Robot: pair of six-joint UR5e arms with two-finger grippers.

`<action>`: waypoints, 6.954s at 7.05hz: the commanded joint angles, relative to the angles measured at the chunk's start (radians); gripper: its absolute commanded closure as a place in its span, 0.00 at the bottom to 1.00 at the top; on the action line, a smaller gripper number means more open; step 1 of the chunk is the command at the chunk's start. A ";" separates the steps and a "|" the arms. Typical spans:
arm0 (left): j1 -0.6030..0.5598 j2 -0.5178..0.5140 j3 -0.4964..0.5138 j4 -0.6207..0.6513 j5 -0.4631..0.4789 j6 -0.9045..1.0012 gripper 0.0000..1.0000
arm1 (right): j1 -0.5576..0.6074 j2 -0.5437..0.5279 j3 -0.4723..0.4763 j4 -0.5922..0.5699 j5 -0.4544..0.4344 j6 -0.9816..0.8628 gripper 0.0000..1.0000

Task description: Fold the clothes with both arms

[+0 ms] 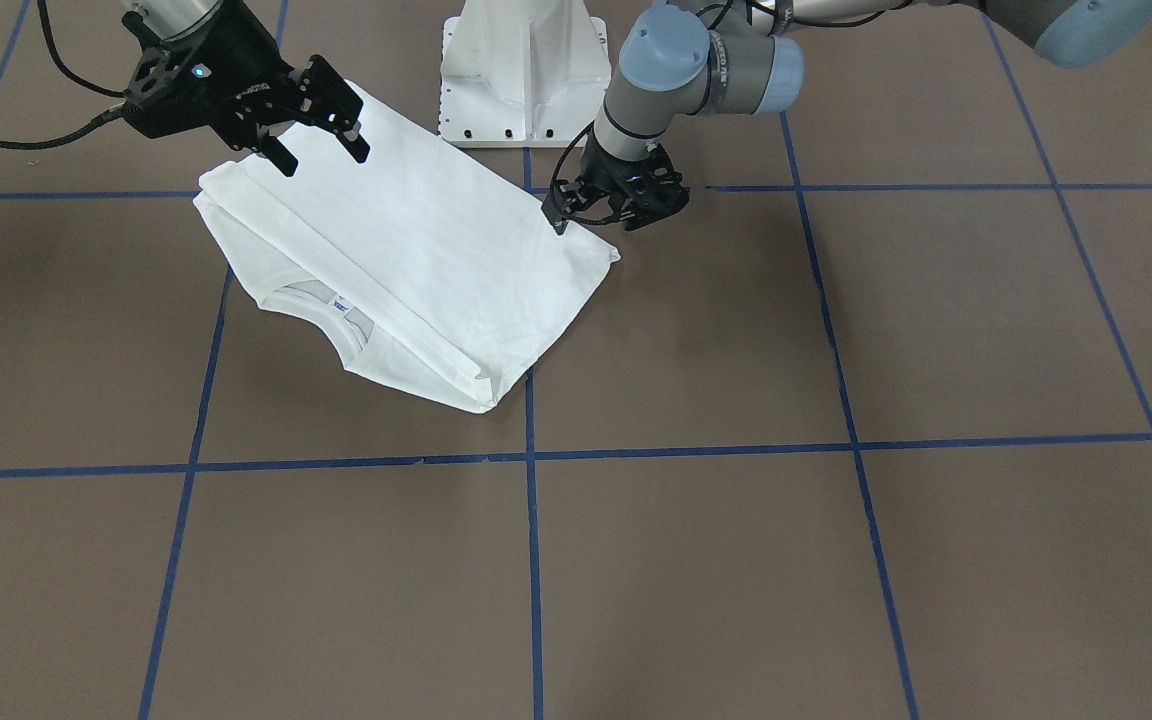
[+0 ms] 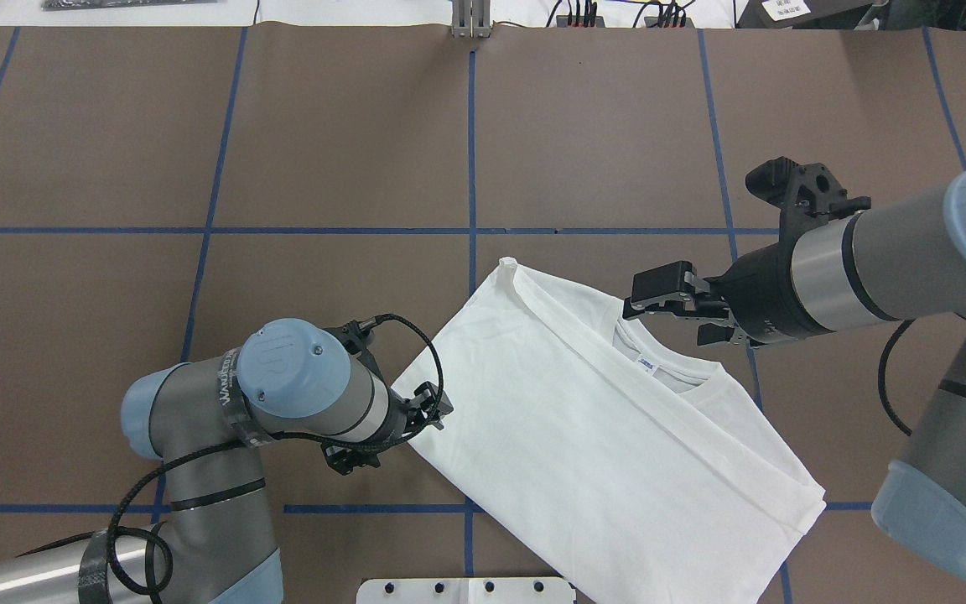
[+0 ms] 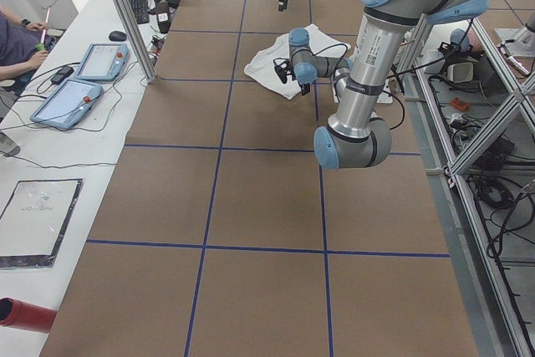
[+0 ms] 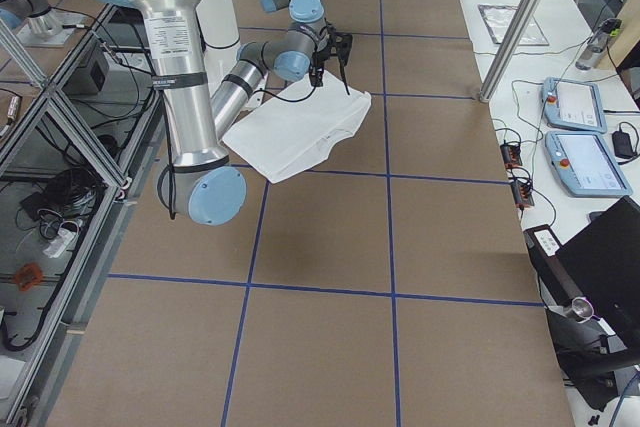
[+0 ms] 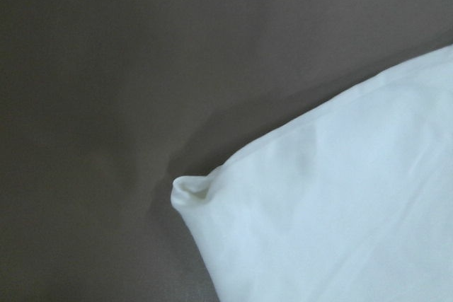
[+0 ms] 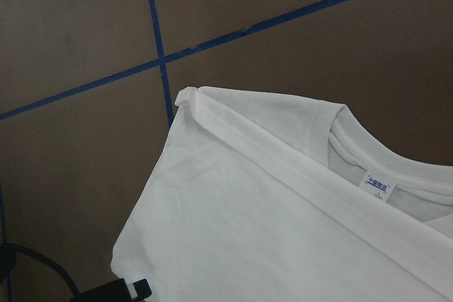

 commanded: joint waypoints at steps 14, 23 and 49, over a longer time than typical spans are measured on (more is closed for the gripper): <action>-0.230 -0.021 0.049 -0.020 0.051 0.133 1.00 | 0.001 -0.003 -0.016 -0.001 0.000 0.000 0.00; -0.436 -0.399 0.803 -0.523 0.239 0.436 1.00 | -0.002 0.003 -0.068 0.003 -0.029 0.000 0.00; -0.418 0.083 -0.075 -0.064 -0.120 0.553 0.00 | -0.342 0.428 -0.516 -0.452 -0.399 -0.462 0.00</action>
